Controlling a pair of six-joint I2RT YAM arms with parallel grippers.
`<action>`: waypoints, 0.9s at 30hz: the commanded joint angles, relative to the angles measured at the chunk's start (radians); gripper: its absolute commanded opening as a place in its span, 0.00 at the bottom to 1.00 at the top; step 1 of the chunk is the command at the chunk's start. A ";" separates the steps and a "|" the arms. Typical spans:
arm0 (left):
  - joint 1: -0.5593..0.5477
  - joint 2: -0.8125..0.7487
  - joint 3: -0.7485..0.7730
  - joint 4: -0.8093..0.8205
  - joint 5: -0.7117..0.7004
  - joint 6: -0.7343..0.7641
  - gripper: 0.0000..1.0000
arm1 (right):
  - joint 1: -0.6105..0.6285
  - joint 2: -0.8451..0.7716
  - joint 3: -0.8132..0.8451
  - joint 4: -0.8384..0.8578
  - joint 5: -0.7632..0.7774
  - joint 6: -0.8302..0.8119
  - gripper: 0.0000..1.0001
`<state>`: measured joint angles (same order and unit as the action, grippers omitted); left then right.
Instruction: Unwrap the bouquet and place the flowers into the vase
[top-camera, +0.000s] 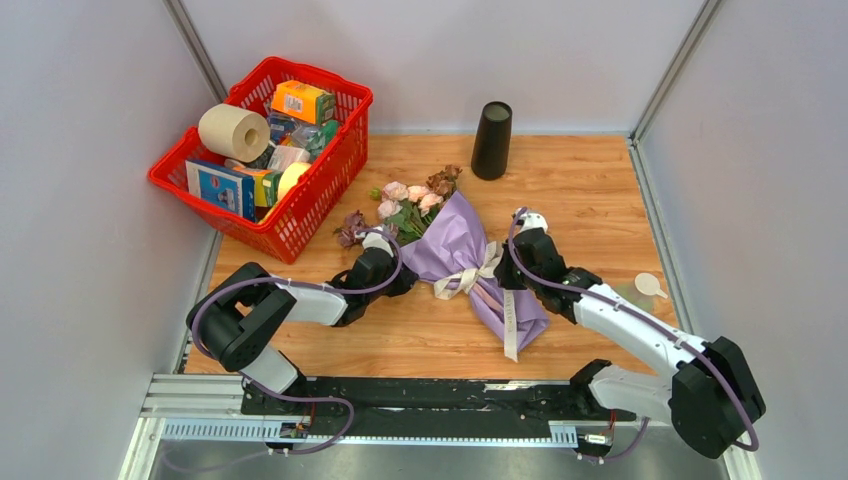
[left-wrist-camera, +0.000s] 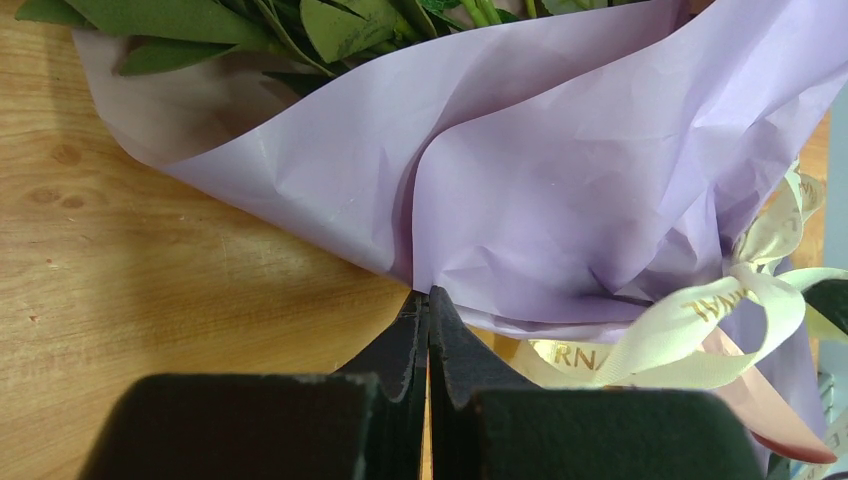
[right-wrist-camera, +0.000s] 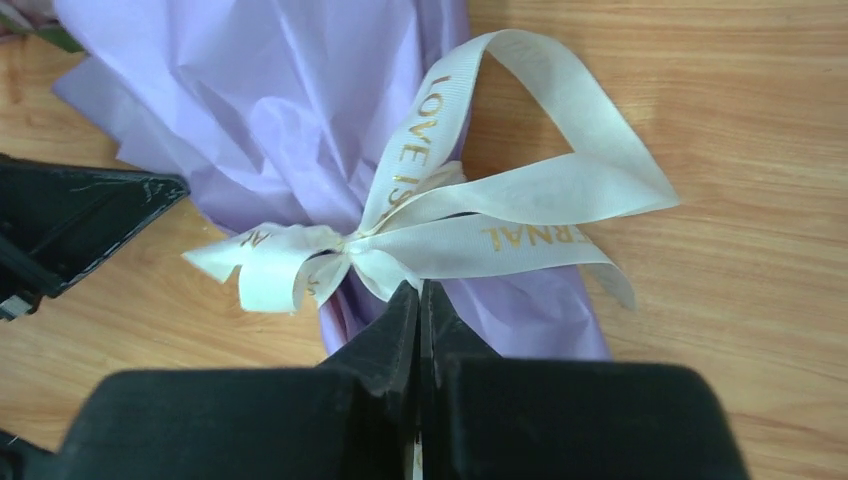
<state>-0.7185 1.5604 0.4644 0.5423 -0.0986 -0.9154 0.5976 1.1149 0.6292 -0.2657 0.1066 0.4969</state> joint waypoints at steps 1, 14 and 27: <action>0.001 -0.031 -0.007 -0.018 -0.016 -0.011 0.00 | -0.008 -0.003 0.061 -0.009 0.155 -0.003 0.00; -0.001 -0.046 -0.007 -0.058 -0.056 -0.010 0.00 | -0.228 0.025 0.267 -0.012 0.342 -0.047 0.00; -0.041 -0.148 0.023 -0.038 0.022 -0.040 0.48 | -0.171 -0.067 0.083 0.102 -0.185 0.069 0.00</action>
<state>-0.7391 1.4738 0.4671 0.4568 -0.1013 -0.9173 0.3702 1.0782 0.7540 -0.2432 0.1081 0.5045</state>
